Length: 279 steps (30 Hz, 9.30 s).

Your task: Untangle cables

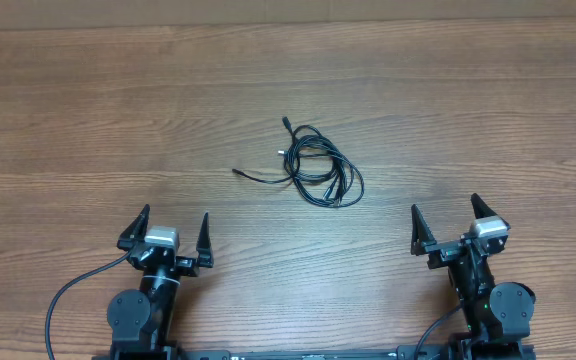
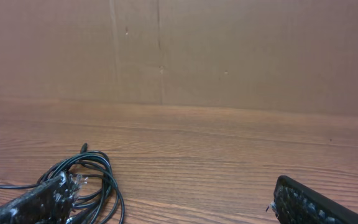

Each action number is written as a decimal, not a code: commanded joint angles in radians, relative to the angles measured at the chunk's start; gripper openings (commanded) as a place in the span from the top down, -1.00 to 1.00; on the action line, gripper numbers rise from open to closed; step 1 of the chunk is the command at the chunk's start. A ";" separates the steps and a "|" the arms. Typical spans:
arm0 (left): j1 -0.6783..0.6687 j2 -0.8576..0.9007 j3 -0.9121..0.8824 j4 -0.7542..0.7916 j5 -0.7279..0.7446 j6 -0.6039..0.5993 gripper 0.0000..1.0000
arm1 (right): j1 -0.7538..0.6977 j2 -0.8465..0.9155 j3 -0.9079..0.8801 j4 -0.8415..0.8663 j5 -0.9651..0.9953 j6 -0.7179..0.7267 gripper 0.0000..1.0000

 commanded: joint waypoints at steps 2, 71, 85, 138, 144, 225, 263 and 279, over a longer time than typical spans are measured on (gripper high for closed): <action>0.006 -0.007 -0.004 -0.002 0.007 0.019 -0.99 | 0.007 -0.008 -0.011 0.003 0.005 -0.004 -1.00; 0.005 -0.007 -0.004 -0.002 0.008 0.019 -0.98 | 0.007 -0.008 -0.011 0.003 0.005 -0.004 -1.00; 0.005 -0.007 -0.004 0.001 0.008 -0.045 -0.99 | 0.007 -0.008 -0.011 0.017 -0.044 0.010 -1.00; 0.004 0.962 1.009 -0.855 0.003 -0.170 -0.99 | 0.007 1.094 0.967 -0.729 -0.082 0.090 -1.00; 0.004 0.981 1.009 -0.737 0.050 -0.233 -0.99 | 0.007 1.094 0.967 -0.715 -0.102 0.090 -1.00; -0.467 1.843 1.712 -0.883 0.243 -0.187 0.92 | 0.154 1.325 0.964 -0.548 -0.209 0.090 -0.91; -0.387 1.838 1.712 -1.022 0.039 -0.236 0.92 | 0.130 1.521 0.965 -0.623 0.382 0.692 0.71; -0.413 1.839 1.712 -1.034 0.444 0.057 0.92 | 0.204 1.529 0.964 -0.340 -0.311 0.222 -0.74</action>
